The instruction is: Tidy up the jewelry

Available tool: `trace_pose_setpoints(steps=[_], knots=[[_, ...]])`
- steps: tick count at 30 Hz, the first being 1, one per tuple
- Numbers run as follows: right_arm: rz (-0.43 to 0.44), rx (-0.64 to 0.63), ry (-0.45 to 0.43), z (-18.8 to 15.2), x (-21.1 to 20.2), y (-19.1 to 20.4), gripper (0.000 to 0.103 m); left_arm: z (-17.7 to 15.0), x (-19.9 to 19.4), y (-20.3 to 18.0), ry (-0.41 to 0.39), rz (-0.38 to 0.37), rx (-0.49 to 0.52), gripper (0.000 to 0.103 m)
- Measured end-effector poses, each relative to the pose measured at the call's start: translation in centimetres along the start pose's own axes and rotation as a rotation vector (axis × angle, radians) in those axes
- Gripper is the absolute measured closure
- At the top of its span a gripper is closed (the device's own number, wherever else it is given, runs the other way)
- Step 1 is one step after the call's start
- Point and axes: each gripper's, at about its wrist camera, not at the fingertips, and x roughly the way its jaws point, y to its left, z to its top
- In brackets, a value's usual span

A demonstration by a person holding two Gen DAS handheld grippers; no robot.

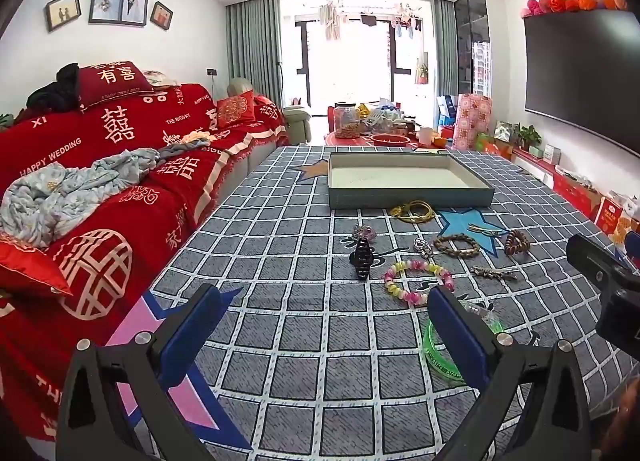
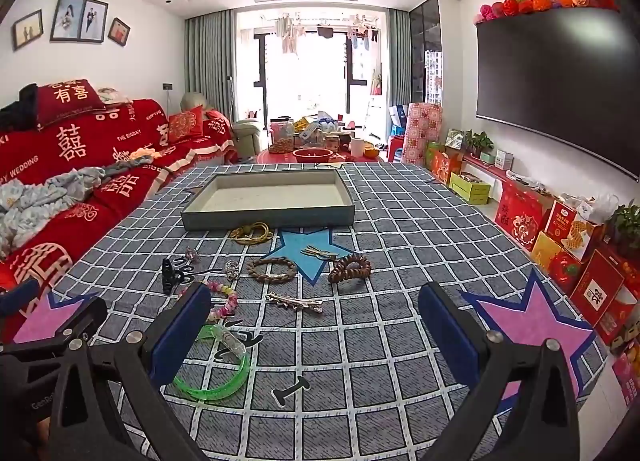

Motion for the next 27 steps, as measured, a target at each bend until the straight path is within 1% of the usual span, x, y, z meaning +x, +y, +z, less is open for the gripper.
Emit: trace_pose_setpoints(steps=[27], knots=[[0.001,0.005,0.001,-0.08,0.24,0.16,0.0,-0.07,0.06,0.13,0.001,0.0,-0.002,0.0]])
